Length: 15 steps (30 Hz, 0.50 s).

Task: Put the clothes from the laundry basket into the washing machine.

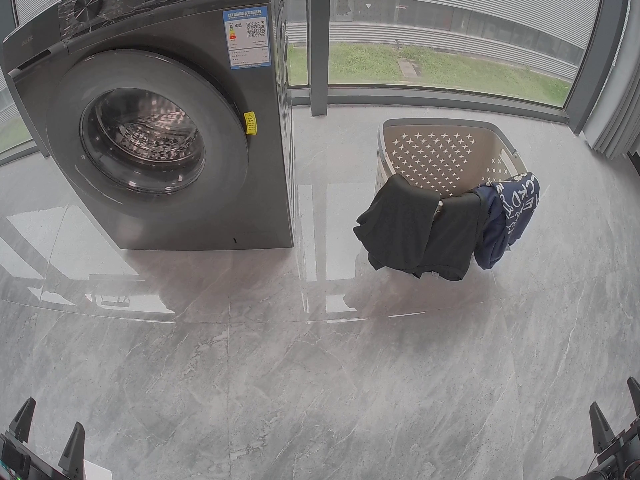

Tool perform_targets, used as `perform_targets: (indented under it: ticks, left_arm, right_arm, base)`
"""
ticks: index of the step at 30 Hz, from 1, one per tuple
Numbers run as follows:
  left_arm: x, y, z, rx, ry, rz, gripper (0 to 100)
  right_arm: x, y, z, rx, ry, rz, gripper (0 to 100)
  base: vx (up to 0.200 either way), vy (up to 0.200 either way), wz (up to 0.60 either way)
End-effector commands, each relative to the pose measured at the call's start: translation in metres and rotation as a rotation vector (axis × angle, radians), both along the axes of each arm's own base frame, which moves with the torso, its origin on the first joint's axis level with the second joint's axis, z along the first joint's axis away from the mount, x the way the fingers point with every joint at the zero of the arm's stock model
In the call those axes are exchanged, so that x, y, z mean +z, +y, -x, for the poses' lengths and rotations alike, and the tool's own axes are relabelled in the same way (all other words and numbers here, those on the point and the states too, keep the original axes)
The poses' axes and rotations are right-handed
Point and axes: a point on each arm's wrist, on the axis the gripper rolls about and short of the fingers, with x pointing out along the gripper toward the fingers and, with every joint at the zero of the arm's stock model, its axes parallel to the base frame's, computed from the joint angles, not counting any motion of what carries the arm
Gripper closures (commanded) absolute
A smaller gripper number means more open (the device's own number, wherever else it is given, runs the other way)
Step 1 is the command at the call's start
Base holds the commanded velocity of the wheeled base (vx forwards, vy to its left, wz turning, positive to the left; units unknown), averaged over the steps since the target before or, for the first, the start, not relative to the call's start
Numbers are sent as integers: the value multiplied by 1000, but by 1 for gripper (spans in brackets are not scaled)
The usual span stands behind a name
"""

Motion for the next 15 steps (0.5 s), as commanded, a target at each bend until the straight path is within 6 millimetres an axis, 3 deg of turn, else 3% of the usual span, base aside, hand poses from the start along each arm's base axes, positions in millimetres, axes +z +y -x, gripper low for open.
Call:
perform_targets:
  ticks: [1, 15]
  left_arm:
    - [-5, 0, -1, 1, 8, 1, 0]
    - [-5, 0, -1, 1, 8, 1, 0]
  right_arm:
    - [-5, 0, 0, 1, 3, 0, 0]
    - [-5, 0, 0, 1, 3, 0, 0]
  base:
    - [0, -200, 0]
    - [0, -200, 0]
